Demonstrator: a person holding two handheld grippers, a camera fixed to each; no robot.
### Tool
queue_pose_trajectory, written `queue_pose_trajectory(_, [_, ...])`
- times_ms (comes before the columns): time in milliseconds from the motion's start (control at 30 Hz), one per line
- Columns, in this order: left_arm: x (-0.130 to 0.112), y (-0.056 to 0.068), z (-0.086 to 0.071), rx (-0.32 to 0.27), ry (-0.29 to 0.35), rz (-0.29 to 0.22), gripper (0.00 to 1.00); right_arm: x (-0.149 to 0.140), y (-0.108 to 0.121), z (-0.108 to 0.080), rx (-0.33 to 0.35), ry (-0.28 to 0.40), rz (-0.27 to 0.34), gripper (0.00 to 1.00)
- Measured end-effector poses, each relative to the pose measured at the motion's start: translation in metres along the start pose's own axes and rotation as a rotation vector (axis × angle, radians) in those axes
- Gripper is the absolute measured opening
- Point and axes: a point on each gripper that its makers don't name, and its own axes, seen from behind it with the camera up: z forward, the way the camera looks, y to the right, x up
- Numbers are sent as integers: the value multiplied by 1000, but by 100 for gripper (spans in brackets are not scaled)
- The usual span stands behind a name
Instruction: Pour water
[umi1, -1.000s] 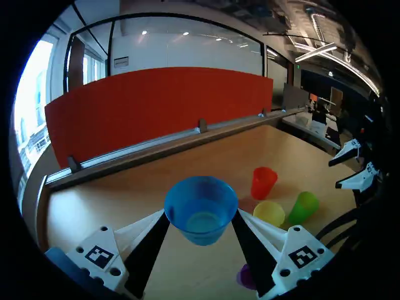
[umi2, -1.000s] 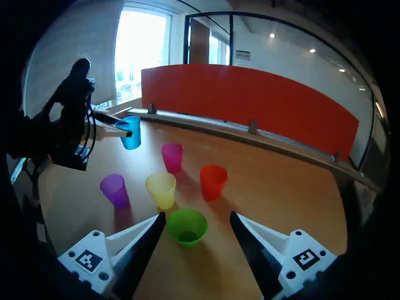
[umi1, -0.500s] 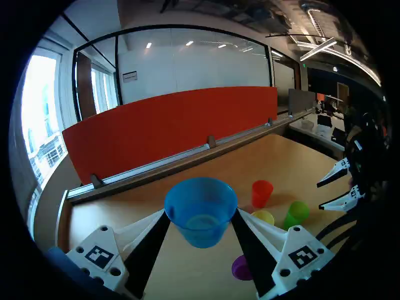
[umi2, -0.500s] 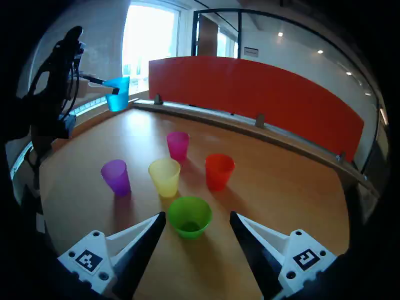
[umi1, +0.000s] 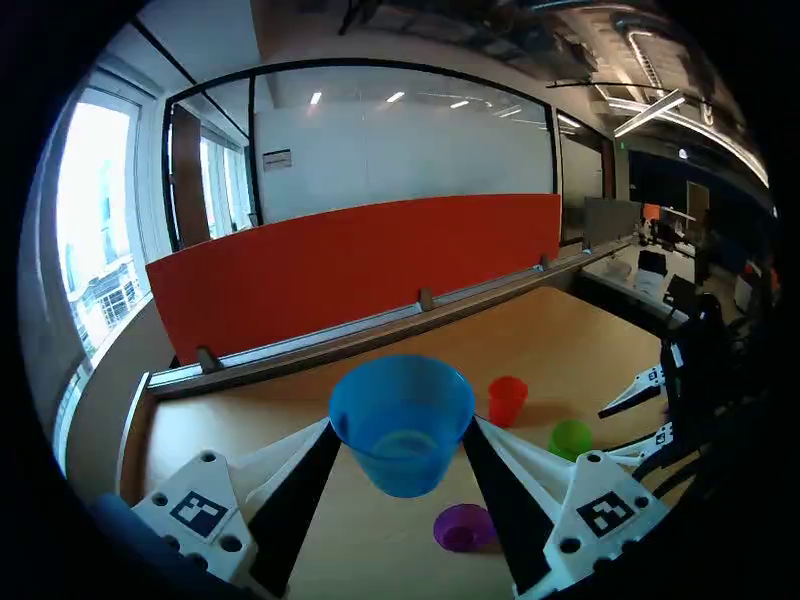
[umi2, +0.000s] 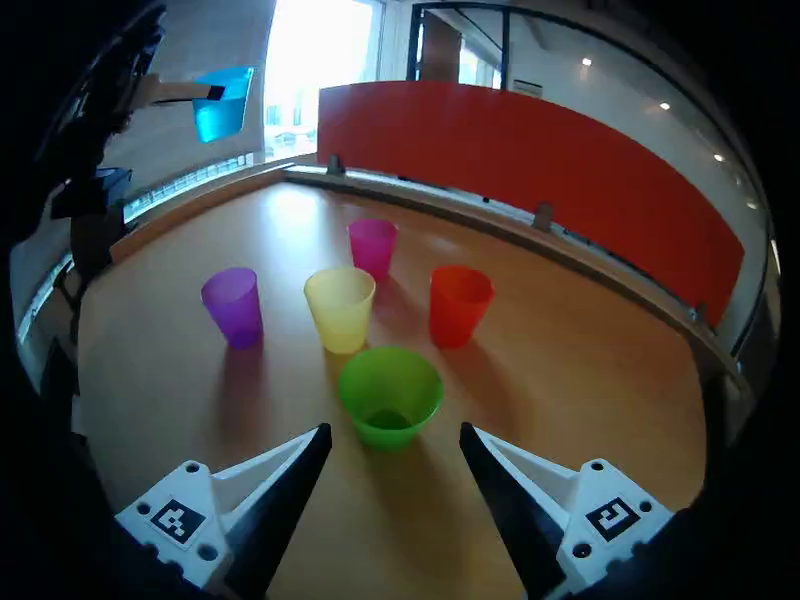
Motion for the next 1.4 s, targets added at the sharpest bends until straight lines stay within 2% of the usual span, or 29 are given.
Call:
queue_pose_trajectory(333, [-7, 7, -30, 38, -8, -36, 85, -18, -4, 30, 13, -34, -20, 100])
queue_pose_trajectory(767, [-19, 13, -58, 72, -26, -74, 85, -14, -10, 65, 11, -22, -15, 100])
queue_pose_trajectory(1000, [-24, 15, -68, 86, -31, -93, 85, -8, -9, 73, 1, 2, -11, 97])
queue_pose_trajectory(1233, [-28, 15, -74, 94, -40, -90, 85, -8, -7, 78, -4, 11, -21, 94])
queue_pose_trajectory(1400, [-30, 17, -77, 97, -44, -93, 85, -6, -6, 80, -2, 24, -18, 88])
